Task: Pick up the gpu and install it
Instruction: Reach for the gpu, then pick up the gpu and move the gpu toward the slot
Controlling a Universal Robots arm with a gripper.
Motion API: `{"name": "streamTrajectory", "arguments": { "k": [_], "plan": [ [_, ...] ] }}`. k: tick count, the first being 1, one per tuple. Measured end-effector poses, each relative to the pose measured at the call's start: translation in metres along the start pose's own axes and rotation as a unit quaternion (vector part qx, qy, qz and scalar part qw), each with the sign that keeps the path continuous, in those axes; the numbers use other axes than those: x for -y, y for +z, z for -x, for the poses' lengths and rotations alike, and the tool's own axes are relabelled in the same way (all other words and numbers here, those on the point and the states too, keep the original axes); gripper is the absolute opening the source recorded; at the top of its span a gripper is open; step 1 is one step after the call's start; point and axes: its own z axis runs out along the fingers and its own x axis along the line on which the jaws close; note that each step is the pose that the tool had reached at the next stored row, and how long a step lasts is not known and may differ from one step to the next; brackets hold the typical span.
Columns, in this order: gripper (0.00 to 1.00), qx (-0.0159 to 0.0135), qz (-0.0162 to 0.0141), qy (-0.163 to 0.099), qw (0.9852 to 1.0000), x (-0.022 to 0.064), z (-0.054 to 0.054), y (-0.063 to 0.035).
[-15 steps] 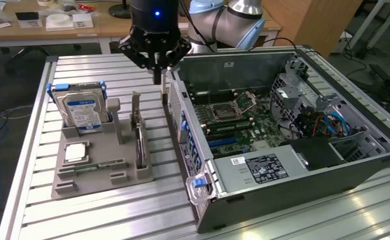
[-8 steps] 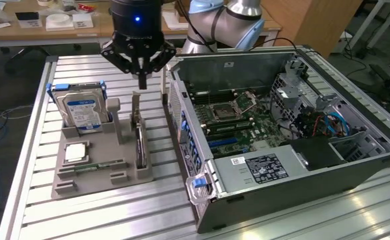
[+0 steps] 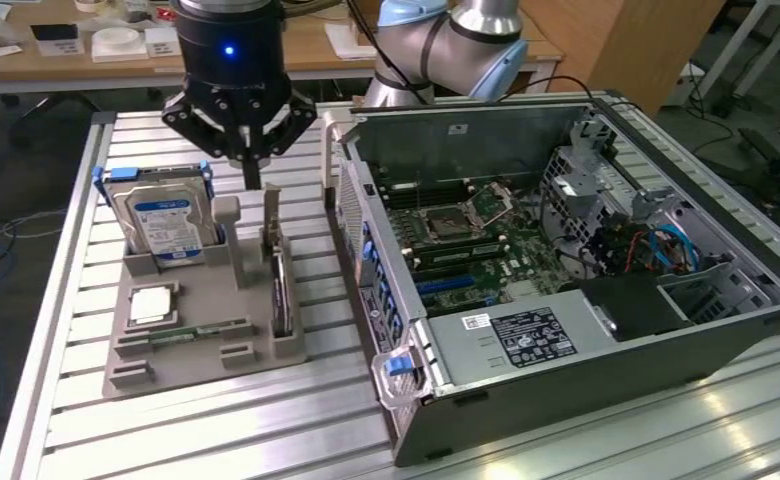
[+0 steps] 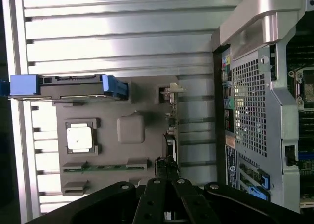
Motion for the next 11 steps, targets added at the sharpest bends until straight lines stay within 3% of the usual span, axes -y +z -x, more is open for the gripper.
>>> {"name": "streamTrajectory", "arguments": {
  "k": [11],
  "plan": [
    [0.11,-0.0001,-0.0001,0.0,1.0,0.0,-0.0004,-0.0001]
  ]
}}
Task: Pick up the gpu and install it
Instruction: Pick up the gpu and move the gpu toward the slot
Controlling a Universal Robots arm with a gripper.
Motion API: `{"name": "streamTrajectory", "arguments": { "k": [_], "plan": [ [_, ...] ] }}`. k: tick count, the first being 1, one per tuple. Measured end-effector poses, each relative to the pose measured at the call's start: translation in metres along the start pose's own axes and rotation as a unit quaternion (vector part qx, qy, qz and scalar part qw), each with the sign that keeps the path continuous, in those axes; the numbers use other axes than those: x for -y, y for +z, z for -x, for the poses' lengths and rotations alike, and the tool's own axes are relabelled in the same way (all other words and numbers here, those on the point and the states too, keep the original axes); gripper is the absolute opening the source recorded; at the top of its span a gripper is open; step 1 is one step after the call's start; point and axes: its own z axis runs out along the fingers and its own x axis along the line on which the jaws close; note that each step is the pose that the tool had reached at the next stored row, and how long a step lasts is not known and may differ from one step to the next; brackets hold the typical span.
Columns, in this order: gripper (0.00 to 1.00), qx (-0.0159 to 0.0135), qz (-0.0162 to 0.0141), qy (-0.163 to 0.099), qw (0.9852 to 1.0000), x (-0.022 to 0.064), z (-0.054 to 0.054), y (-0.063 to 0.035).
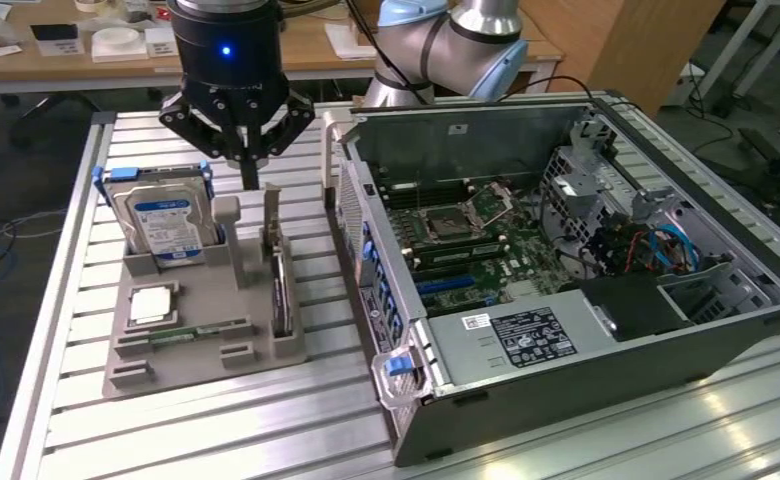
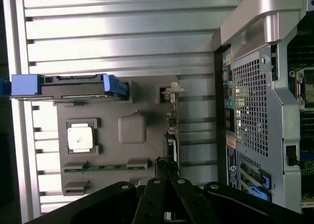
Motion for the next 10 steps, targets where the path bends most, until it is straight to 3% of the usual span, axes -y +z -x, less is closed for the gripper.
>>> {"name": "streamTrajectory", "arguments": {
  "k": [5,6,7,10],
  "plan": [
    [0.11,0.0,0.0,0.0,1.0,0.0,0.0,0.0],
    [0.23,0.0,0.0,0.0,1.0,0.0,-0.0001,0.0],
    [0.23,0.0,0.0,0.0,1.0,0.0,-0.0001,0.0],
    [0.35,0.0,0.0,0.0,1.0,0.0,-0.0001,0.0]
  ]
}}
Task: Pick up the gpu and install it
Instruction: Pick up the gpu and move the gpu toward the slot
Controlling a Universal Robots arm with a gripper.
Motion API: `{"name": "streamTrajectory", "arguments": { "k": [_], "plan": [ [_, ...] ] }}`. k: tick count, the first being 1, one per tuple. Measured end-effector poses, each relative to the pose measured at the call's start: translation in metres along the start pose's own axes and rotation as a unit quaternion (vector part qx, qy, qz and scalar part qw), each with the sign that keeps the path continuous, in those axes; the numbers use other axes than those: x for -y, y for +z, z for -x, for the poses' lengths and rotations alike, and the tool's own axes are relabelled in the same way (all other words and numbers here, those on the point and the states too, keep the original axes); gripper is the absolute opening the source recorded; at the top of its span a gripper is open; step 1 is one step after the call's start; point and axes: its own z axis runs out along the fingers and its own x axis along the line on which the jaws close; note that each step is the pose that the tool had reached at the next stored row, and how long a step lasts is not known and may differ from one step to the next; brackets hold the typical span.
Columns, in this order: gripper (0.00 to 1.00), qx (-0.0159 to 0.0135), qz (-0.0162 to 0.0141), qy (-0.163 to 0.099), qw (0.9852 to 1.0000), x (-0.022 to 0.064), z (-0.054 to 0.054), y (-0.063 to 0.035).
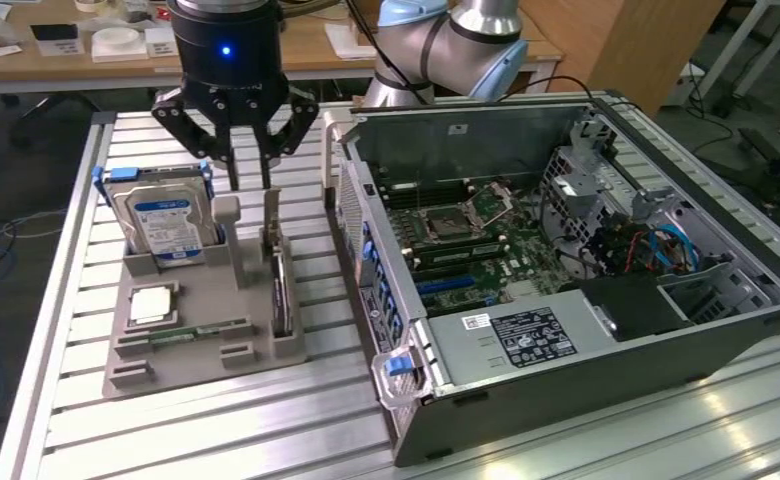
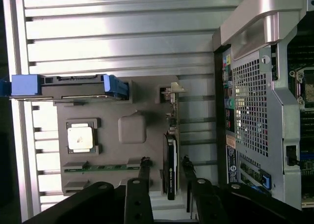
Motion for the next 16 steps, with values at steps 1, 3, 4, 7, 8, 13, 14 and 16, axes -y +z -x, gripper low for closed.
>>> {"name": "streamTrajectory", "arguments": {
  "k": [1,3,4,7,8,13,14,16],
  "plan": [
    [0.35,0.0,0.0,0.0,1.0,0.0,0.0,0.0],
    [0.47,0.0,0.0,0.0,1.0,0.0,0.0,0.0],
    [0.47,-0.0001,0.0,0.0,1.0,-0.0001,0.0,0.0003],
    [0.59,-0.0021,-0.0003,-0.01,0.9999,-0.0001,0.001,0.0041],
    [0.59,-0.0027,-0.0004,-0.016,0.9999,-0.0001,0.001,0.006],
    [0.59,-0.0033,-0.0006,-0.025,0.9997,0.0065,0.002,0.0143],
    [0.59,-0.0031,-0.0005,-0.025,0.9997,0.009,0.002,0.016],
    [0.59,-0.0027,-0.0004,-0.025,0.9997,0.0113,0.002,0.0195]
  ]
}}
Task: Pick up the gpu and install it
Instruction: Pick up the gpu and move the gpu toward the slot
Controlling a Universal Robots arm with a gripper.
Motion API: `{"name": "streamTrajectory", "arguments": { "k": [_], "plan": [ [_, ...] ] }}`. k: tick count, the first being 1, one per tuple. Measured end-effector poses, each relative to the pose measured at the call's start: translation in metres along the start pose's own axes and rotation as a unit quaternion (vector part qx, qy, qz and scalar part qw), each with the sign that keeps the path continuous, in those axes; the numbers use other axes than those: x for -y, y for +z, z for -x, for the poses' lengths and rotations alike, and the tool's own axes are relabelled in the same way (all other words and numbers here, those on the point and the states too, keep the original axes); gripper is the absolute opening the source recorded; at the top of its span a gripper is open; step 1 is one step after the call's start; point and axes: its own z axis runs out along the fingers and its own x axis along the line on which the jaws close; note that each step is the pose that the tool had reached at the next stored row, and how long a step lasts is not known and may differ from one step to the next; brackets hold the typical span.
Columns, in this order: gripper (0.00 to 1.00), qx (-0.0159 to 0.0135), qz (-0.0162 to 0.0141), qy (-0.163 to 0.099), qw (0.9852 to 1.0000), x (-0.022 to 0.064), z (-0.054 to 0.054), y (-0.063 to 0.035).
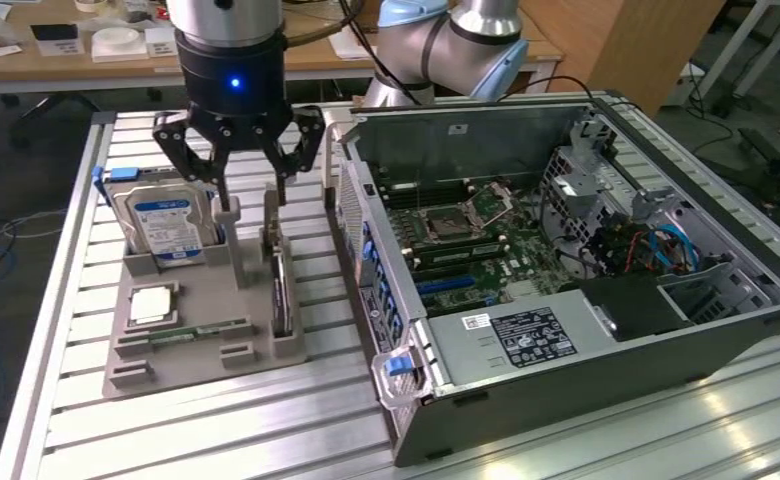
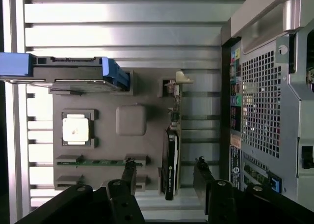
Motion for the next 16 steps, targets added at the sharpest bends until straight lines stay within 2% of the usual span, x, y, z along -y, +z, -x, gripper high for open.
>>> {"name": "streamTrajectory", "arguments": {
  "k": [4,13,16],
  "plan": [
    [0.59,0.0012,-0.0001,0.0,1.0,0.0045,0.0,0.0068],
    [0.59,0.0032,0.0,0.015,0.9999,0.0055,0.002,0.0233],
    [0.59,0.0066,0.0002,0.022,0.9997,0.0061,0.002,0.0284]
  ]
}}
